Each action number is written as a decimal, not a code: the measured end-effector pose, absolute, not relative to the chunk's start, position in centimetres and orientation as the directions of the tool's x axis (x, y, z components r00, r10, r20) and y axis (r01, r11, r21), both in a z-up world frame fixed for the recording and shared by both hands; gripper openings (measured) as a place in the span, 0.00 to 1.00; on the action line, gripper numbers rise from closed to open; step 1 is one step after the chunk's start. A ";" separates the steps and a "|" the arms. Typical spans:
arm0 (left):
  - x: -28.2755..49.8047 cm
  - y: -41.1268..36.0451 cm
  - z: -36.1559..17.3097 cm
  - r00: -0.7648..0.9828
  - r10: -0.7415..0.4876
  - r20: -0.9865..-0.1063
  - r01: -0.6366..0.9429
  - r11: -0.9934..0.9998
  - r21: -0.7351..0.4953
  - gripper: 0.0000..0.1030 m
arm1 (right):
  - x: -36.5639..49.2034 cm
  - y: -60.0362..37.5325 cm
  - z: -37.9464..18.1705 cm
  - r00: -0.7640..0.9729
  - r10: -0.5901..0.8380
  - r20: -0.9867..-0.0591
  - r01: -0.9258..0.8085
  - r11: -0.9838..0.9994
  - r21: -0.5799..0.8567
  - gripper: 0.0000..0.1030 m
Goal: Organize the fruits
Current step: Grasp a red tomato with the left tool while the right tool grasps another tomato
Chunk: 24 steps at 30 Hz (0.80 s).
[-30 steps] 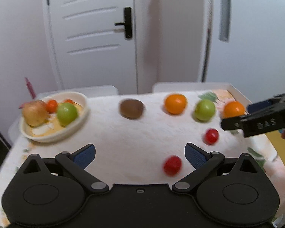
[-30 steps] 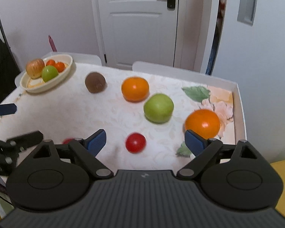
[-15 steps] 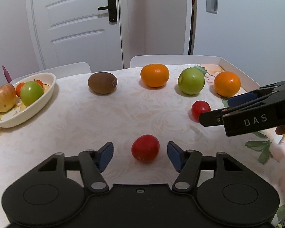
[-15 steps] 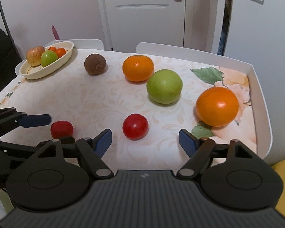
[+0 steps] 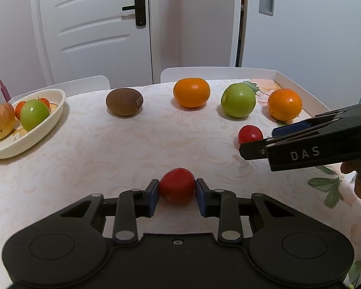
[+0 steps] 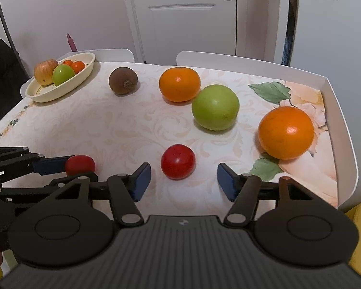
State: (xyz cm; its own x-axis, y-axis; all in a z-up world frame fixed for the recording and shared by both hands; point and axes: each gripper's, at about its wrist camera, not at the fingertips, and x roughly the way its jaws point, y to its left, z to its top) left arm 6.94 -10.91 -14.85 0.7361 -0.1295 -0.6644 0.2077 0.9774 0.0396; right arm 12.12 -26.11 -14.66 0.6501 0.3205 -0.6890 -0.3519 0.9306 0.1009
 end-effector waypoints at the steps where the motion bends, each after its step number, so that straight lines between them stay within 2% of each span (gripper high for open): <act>1: 6.9 -10.9 -14.8 0.736 -0.128 -0.665 0.208 0.977 0.042 0.35 | 12.2 -26.0 -14.7 0.651 0.323 -0.687 -0.354 0.930 0.102 0.70; 7: 6.7 -10.7 -14.8 0.734 -0.119 -0.668 0.204 0.978 0.049 0.34 | 12.7 -25.4 -14.8 0.651 0.325 -0.686 -0.356 0.929 0.102 0.60; 10: 6.7 -10.4 -14.7 0.733 -0.118 -0.670 0.198 0.979 0.045 0.34 | 12.9 -25.3 -14.9 0.646 0.321 -0.692 -0.353 0.930 0.101 0.46; 24: 6.2 -8.8 -13.2 0.752 -0.094 -0.652 0.154 0.987 0.036 0.34 | 12.7 -24.4 -13.2 0.656 0.335 -0.676 -0.362 0.926 0.108 0.46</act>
